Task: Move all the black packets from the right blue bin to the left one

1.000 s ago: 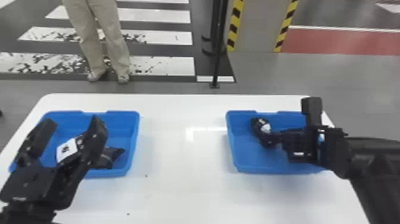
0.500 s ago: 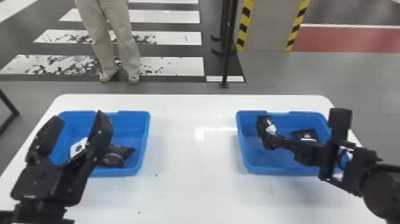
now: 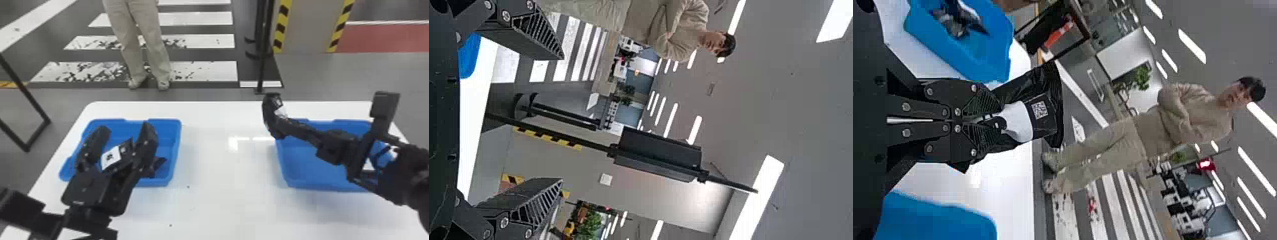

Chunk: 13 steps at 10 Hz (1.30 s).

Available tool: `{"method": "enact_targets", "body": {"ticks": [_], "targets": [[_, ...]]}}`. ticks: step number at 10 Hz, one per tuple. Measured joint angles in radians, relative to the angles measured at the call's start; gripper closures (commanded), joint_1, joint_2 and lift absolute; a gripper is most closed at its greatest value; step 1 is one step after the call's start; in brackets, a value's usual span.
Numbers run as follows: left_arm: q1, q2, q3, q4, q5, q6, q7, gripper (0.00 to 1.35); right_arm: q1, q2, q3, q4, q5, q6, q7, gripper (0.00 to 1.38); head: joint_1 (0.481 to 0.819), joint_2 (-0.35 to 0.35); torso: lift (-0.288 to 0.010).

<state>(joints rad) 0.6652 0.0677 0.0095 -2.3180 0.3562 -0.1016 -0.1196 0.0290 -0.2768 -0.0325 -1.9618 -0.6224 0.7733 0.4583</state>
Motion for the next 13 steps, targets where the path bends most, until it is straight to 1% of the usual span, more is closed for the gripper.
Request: {"method": "enact_targets", "body": {"ticks": [1, 2, 3, 5, 6, 10, 13], "targets": [[-0.008, 0.005, -0.01, -0.003, -0.005, 0.02, -0.005, 0.17, -0.017, -0.006, 0.058, -0.004, -0.041, -0.008, 0.003, 1.14, 0.695, 0.133, -0.14], [-0.016, 0.009, -0.019, -0.005, -0.011, 0.041, -0.01, 0.17, -0.034, -0.011, 0.118, -0.004, -0.08, -0.017, 0.004, 1.14, 0.695, 0.149, -0.14], [-0.021, 0.011, -0.024, -0.005, -0.017, 0.053, -0.011, 0.17, -0.053, -0.015, 0.175, -0.004, -0.114, -0.024, 0.003, 1.14, 0.695, 0.185, -0.14], [-0.028, 0.012, -0.024, -0.005, -0.033, 0.072, -0.01, 0.17, -0.089, -0.02, 0.266, -0.003, -0.171, -0.036, 0.003, 1.14, 0.695, 0.252, -0.14], [-0.033, 0.012, -0.024, -0.002, -0.044, 0.082, -0.009, 0.17, -0.106, -0.022, 0.302, -0.003, -0.19, -0.039, 0.003, 1.14, 0.695, 0.265, -0.14], [-0.047, 0.017, -0.041, 0.007, -0.044, 0.097, -0.007, 0.17, -0.133, -0.03, 0.4, -0.003, -0.252, -0.042, 0.003, 1.14, 0.695, 0.325, -0.14], [-0.051, 0.02, -0.056, 0.007, -0.014, 0.107, -0.008, 0.19, -0.147, -0.034, 0.442, 0.004, -0.269, -0.045, 0.003, 1.14, 0.695, 0.339, -0.14]]}}
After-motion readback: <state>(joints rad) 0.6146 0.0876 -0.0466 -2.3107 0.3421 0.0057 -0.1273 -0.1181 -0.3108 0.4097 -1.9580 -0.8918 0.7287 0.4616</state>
